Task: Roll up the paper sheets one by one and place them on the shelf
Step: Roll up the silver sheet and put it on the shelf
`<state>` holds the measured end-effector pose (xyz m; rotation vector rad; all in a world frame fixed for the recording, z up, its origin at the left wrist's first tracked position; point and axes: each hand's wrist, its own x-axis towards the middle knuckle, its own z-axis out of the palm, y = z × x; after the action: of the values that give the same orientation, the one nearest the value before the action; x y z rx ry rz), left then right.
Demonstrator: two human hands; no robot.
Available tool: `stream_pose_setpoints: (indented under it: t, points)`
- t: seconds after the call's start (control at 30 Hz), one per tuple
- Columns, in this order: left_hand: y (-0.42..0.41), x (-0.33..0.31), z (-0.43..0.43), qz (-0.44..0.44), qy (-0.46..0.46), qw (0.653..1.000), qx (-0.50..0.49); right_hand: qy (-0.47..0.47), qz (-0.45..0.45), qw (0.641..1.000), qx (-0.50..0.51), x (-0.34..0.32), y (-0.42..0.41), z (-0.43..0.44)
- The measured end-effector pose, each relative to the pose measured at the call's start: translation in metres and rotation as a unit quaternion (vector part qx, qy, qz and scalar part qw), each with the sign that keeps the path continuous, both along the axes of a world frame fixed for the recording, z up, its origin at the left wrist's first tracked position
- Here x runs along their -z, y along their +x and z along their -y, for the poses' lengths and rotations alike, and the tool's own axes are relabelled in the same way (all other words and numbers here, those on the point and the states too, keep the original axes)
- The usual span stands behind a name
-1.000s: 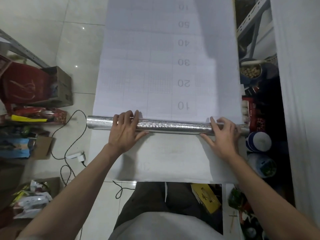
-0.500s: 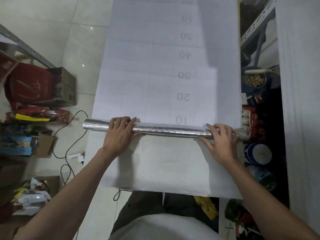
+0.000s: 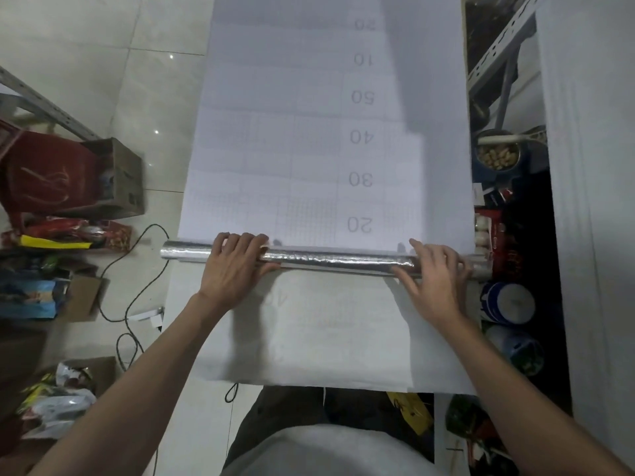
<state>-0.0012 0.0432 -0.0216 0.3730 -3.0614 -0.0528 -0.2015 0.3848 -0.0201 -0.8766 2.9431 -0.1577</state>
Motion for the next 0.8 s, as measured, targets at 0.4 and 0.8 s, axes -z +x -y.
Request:
stream_pose_setpoints:
  t: [0.4, 0.8]
  points:
    - [-0.011, -0.002, -0.004, 0.040, -0.044, 0.998, -0.014, -0.014, 0.005, 1.000, 0.007, -0.003, -0.016, 0.012]
    - [-0.014, -0.008, 0.000, 0.000, 0.008, 1.000, 0.004, -0.008, 0.019, 1.000, -0.013, -0.006, -0.020, 0.004]
